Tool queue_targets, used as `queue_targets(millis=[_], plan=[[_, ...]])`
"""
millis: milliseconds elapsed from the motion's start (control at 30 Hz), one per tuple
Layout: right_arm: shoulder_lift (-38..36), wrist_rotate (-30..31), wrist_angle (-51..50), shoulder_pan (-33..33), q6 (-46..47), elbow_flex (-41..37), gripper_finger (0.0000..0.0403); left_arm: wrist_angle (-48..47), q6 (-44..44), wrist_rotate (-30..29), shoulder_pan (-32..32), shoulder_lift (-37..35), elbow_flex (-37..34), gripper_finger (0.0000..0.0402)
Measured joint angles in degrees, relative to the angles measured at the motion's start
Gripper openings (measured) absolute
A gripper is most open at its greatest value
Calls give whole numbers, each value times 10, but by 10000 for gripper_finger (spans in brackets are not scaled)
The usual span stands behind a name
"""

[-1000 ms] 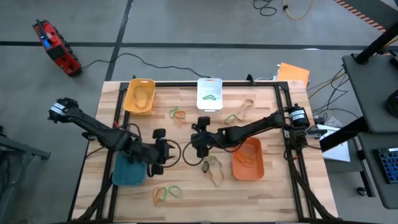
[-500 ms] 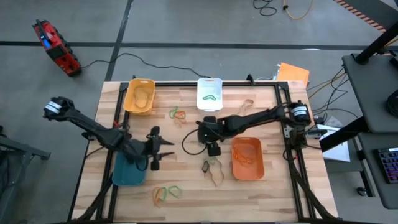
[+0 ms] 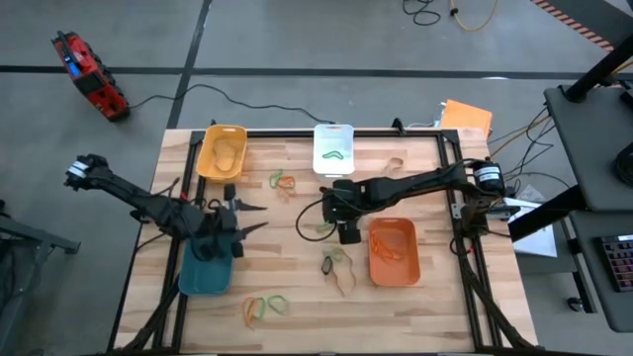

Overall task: Sort rubber bands into baskets
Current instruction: Put the green rubber band into the white bin

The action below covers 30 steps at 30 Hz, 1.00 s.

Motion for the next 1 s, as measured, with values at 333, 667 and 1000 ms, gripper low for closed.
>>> queue_targets(millis=[333, 667, 1000], plan=[[0, -16, 171, 0, -29, -68, 242, 1, -3, -66, 0, -16, -3, 153], [0, -43, 290, 2, 16, -145, 229, 1, -3, -67, 1, -12, -1, 153], [26, -25, 316, 2, 28, -169, 224, 2, -12, -66, 1, -7, 12, 153]])
